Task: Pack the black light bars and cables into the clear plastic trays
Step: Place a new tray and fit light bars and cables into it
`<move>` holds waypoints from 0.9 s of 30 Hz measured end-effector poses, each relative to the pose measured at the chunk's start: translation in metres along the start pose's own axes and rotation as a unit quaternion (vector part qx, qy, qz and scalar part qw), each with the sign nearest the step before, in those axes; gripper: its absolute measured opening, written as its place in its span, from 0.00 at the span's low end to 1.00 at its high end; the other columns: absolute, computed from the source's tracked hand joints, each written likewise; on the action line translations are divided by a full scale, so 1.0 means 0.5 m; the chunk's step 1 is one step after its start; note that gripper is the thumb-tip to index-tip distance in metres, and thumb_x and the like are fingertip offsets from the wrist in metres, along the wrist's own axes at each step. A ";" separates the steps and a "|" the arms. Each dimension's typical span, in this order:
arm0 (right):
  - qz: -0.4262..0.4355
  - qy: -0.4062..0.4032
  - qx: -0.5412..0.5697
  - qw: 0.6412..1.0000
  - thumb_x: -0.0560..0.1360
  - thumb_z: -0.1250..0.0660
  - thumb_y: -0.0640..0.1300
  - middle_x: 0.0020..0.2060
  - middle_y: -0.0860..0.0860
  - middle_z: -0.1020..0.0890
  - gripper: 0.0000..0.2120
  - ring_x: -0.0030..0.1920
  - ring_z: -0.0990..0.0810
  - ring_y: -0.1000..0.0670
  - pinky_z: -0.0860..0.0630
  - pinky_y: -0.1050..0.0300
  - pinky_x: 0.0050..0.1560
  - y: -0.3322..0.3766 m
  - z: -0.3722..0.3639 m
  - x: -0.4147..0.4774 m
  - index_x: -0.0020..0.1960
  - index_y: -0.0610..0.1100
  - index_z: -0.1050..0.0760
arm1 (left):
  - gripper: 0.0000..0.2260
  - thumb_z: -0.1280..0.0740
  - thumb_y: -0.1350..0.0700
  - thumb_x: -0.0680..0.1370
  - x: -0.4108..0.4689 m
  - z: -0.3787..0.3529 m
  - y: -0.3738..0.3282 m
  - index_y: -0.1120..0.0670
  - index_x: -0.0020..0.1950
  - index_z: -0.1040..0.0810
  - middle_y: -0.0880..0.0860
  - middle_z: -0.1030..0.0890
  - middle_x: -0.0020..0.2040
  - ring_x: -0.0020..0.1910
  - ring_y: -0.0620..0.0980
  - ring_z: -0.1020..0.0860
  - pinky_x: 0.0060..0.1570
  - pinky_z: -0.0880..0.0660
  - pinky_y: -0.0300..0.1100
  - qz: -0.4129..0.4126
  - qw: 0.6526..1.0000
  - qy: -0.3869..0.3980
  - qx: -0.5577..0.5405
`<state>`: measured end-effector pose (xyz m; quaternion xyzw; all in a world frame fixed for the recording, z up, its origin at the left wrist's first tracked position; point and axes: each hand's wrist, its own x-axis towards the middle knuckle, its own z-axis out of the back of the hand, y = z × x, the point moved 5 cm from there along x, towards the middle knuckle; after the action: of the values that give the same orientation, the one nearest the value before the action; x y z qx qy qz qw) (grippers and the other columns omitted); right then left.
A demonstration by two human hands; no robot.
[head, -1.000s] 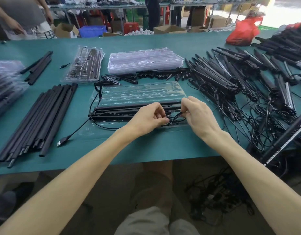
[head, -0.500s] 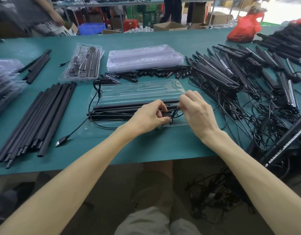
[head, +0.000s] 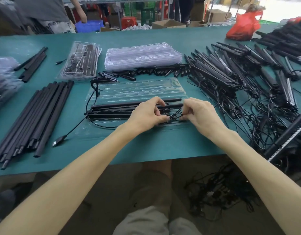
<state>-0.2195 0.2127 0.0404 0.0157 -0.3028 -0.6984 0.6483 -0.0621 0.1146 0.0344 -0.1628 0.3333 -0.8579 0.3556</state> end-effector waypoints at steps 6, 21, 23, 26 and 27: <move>-0.007 0.037 0.038 0.999 0.72 0.23 0.40 0.36 0.54 0.22 0.11 0.40 0.24 0.50 0.26 0.51 0.44 -0.008 0.009 -0.005 0.40 0.43 0.26 | 0.11 0.25 0.48 0.75 -0.001 -0.005 0.000 0.48 0.54 0.21 0.47 0.20 0.40 0.42 0.49 0.18 0.53 0.22 0.55 0.002 1.000 0.005 0.020; -0.069 0.026 0.049 0.996 0.73 0.24 0.48 0.40 0.51 0.21 0.12 0.43 0.23 0.48 0.25 0.48 0.49 -0.002 0.003 0.005 0.41 0.44 0.24 | 0.07 0.25 0.47 0.75 0.013 -0.010 0.004 0.48 0.46 0.19 0.46 0.18 0.35 0.34 0.45 0.17 0.48 0.20 0.51 0.009 1.000 -0.008 0.017; -0.075 0.026 0.057 0.995 0.72 0.23 0.48 0.40 0.52 0.21 0.12 0.42 0.23 0.49 0.25 0.50 0.47 -0.003 0.000 0.005 0.44 0.46 0.25 | 0.07 0.24 0.47 0.74 0.015 -0.011 0.005 0.48 0.46 0.19 0.45 0.19 0.34 0.33 0.45 0.17 0.47 0.20 0.50 0.009 1.000 -0.007 0.018; -0.060 0.024 0.053 0.997 0.73 0.24 0.46 0.39 0.55 0.23 0.12 0.42 0.23 0.50 0.27 0.52 0.46 -0.001 -0.005 0.003 0.52 0.50 0.24 | 0.08 0.23 0.48 0.73 0.020 -0.009 0.008 0.48 0.46 0.19 0.44 0.20 0.32 0.31 0.44 0.18 0.45 0.20 0.49 0.012 1.000 0.002 0.009; -0.053 0.021 0.038 0.998 0.73 0.24 0.46 0.39 0.56 0.25 0.10 0.42 0.24 0.50 0.29 0.53 0.45 0.000 -0.009 0.002 0.52 0.50 0.22 | 0.08 0.23 0.49 0.73 0.022 -0.009 0.009 0.48 0.46 0.19 0.44 0.19 0.31 0.31 0.43 0.19 0.45 0.20 0.49 0.013 1.000 0.006 0.008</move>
<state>-0.2181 0.2099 0.0373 0.0706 -0.3143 -0.7194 0.6153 -0.0697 0.1064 0.0287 -0.1502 0.3306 -0.8569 0.3658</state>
